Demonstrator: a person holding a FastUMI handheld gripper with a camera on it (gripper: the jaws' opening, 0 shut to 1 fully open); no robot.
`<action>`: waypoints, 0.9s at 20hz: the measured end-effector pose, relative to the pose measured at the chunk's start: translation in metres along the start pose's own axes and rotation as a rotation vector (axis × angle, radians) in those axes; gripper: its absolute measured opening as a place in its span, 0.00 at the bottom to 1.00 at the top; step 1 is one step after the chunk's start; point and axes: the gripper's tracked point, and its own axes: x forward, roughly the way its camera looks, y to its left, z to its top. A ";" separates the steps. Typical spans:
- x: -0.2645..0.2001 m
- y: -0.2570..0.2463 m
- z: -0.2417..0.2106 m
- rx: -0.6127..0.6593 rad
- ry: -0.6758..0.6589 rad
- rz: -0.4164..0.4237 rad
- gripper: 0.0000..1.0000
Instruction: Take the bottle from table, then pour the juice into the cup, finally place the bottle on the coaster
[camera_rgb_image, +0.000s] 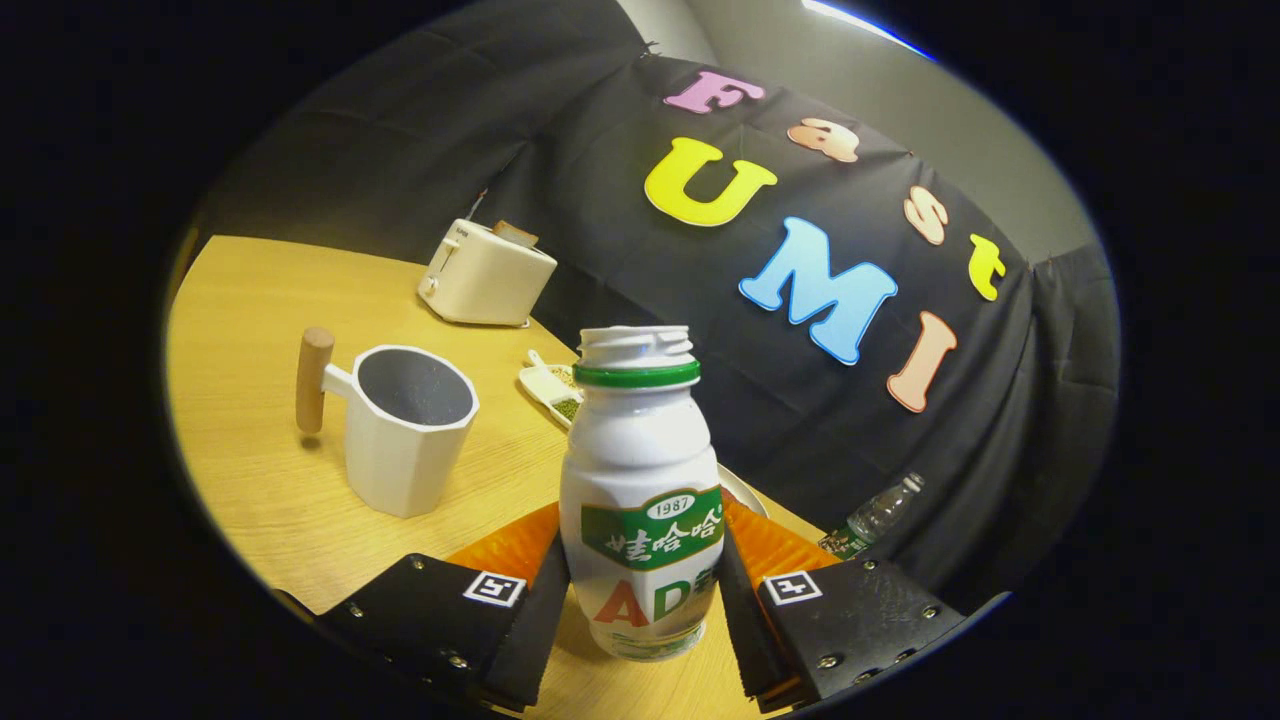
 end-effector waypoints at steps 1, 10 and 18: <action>0.001 0.001 0.000 -0.021 0.004 0.002 0.72; 0.011 0.013 0.003 -0.156 0.041 0.025 0.72; 0.016 0.025 0.002 -0.261 0.070 0.030 0.72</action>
